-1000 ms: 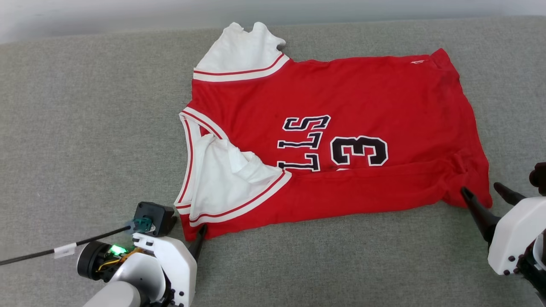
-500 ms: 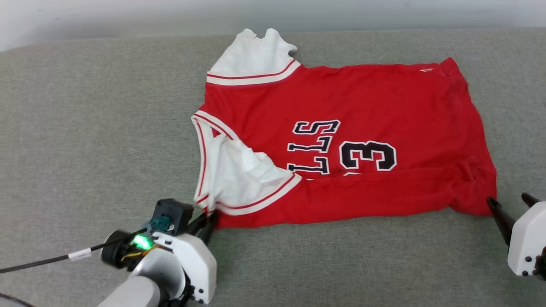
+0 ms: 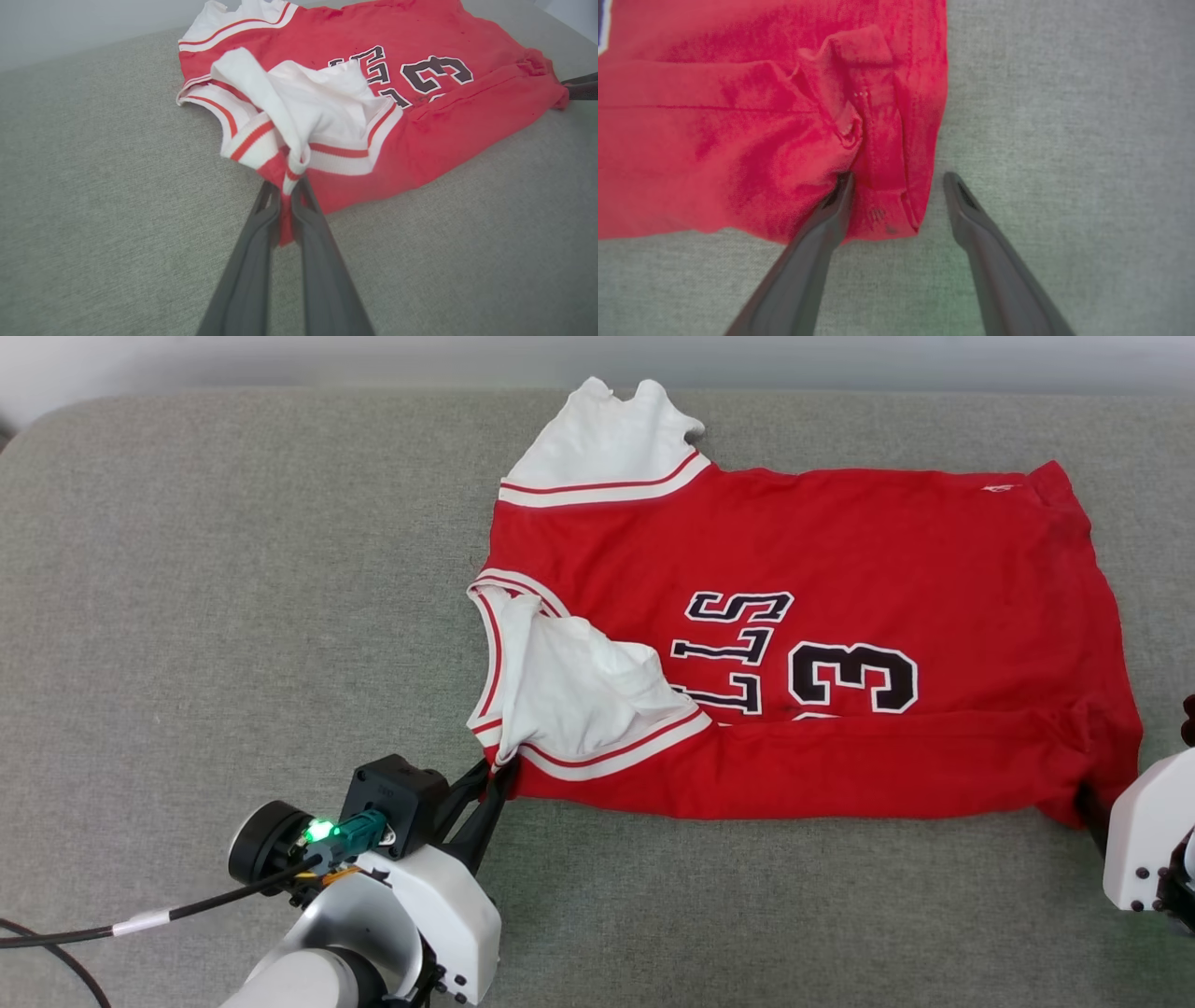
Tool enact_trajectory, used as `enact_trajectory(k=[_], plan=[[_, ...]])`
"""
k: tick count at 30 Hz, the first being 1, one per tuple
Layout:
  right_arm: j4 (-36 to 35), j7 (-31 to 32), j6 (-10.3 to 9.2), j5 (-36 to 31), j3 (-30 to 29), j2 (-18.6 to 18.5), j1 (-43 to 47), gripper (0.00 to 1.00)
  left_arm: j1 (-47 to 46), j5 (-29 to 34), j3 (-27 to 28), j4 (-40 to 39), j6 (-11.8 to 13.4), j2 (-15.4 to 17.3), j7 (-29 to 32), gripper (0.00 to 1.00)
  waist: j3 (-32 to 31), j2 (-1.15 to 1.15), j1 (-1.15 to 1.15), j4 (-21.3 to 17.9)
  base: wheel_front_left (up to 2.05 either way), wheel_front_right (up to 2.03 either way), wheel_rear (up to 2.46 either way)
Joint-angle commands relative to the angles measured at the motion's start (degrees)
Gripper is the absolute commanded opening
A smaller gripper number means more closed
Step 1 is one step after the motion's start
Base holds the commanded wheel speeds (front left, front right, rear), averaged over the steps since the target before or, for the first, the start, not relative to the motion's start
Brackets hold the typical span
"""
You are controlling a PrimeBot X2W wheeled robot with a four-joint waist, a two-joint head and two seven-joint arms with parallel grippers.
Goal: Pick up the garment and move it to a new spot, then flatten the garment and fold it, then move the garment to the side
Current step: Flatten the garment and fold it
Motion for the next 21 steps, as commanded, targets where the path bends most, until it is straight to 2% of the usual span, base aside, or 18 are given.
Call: enact_trajectory(k=[1,3,4,5,13,21], plan=[[1.7,0.8,-0.02,-0.2,0.9,0.9,0.3,1.00,-0.4,0.4,0.0,-0.4,0.2,0.1,0.0,0.00,0.4,0.00,0.00,0.3,0.00,0.00,0.00],[3.5,1.6,-0.01,0.2,1.7,1.4,0.5,0.97,-0.4,0.6,-0.2,-0.8,0.3,0.4,0.2,0.00,0.7,0.00,0.00,0.5,0.00,0.00,0.00],[4.2,1.9,0.00,0.3,2.1,1.5,0.7,0.43,-0.4,0.7,-0.2,-0.9,0.2,0.5,0.3,0.00,0.8,0.00,0.00,0.6,0.00,0.00,0.00],[4.9,2.1,0.07,0.5,2.5,1.6,0.9,0.00,-0.4,0.7,-0.3,-0.9,0.2,0.5,0.5,0.00,0.9,0.00,0.00,0.6,0.00,0.00,0.00],[5.9,0.3,-0.05,1.5,1.1,-0.6,1.5,0.00,1.2,0.3,-0.8,1.3,-0.2,2.2,0.9,0.00,-1.2,0.00,0.00,0.1,0.00,0.00,0.00],[-1.8,0.3,-0.04,3.7,-0.6,-2.1,4.7,0.00,6.4,-0.7,-1.6,2.8,0.2,5.5,1.6,0.00,-6.3,0.00,0.00,-1.4,0.00,0.00,0.00]])
